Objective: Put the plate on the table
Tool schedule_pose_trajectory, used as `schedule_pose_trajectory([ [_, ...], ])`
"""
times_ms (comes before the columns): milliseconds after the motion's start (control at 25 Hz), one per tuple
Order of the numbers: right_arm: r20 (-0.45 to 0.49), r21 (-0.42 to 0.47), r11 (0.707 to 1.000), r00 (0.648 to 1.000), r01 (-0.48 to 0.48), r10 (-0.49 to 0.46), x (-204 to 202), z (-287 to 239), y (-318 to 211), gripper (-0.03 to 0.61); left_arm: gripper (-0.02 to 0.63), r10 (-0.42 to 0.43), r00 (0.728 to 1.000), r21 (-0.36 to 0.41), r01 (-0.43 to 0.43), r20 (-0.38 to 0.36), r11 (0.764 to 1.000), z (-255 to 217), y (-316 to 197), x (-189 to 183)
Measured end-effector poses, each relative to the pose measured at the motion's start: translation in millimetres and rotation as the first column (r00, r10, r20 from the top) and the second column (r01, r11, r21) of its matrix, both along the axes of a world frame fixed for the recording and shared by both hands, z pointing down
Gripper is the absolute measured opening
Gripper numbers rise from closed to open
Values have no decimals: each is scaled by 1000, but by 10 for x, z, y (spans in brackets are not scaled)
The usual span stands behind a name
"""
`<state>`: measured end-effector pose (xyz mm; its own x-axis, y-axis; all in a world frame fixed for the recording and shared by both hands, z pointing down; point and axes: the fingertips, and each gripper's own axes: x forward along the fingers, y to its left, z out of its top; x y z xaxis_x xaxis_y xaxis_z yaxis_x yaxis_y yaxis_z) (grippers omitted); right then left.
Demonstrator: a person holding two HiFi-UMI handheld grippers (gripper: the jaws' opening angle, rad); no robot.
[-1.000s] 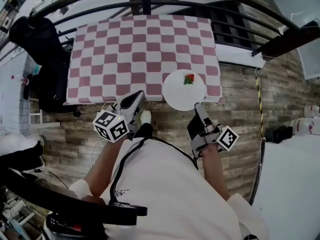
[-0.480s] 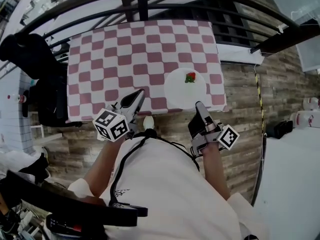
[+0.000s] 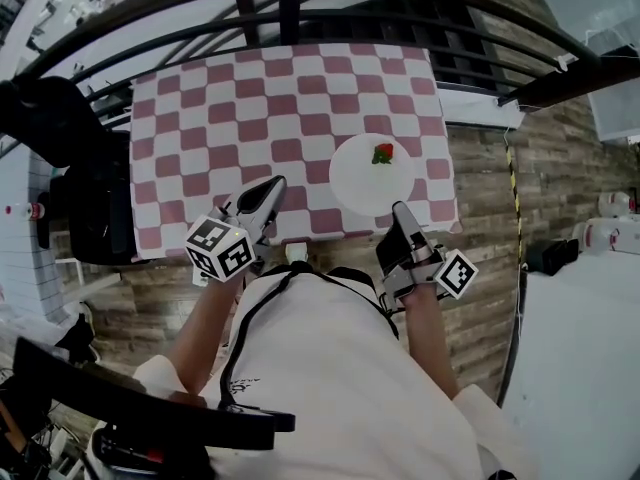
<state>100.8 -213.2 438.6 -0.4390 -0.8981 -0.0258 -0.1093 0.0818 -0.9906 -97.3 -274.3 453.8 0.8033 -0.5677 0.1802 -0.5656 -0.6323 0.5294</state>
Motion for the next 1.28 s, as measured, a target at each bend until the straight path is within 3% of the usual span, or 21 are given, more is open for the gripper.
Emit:
schedule_pose_trajectory([
  [640,25,31,997,997,75,-76,-80,-55,-435,25,6,-70,997,-9,70,13,997,58,-232,-83],
  [1040,20,18,975,975,220,-220,37,-11,-976,25,6,-205,979,-11,205,18,979,13,-488,67],
  [1280,15,21,949,949,316,-316,34,85,-1486,25,6,-303,952,-8,303,38,953,31,-702,95],
])
